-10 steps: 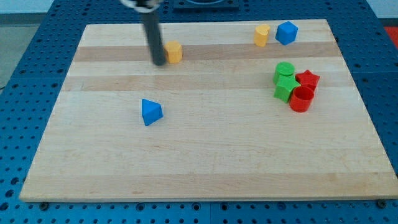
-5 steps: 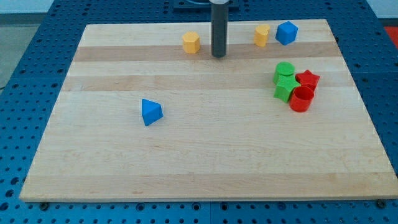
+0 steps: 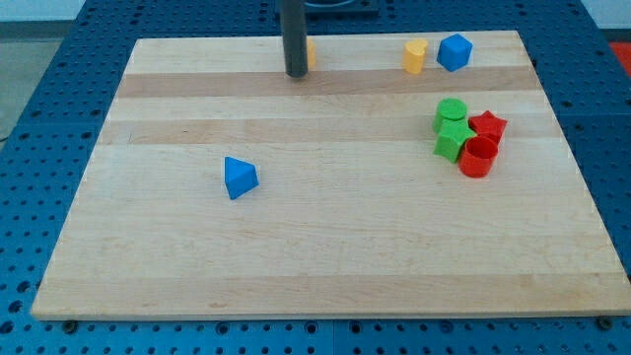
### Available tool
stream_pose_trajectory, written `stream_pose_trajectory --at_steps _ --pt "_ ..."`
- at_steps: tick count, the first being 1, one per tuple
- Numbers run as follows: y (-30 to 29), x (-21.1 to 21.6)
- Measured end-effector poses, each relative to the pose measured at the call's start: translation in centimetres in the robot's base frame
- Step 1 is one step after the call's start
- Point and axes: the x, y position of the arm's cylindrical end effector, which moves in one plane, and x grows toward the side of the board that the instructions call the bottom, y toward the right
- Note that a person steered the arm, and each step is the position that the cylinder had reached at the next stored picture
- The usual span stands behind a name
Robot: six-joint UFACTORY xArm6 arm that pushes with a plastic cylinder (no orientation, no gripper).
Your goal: Slide the yellow hexagon into the yellow heart
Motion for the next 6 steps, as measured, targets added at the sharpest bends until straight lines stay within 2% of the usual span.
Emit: stream_pose_trajectory --at_steps 1,3,4,5,6 --pt "-6.4 -0.1" --pt "0.4 -4.8" --pt "7.3 0.3" --pt "10.5 3.4" --pt "9.0 3.4"
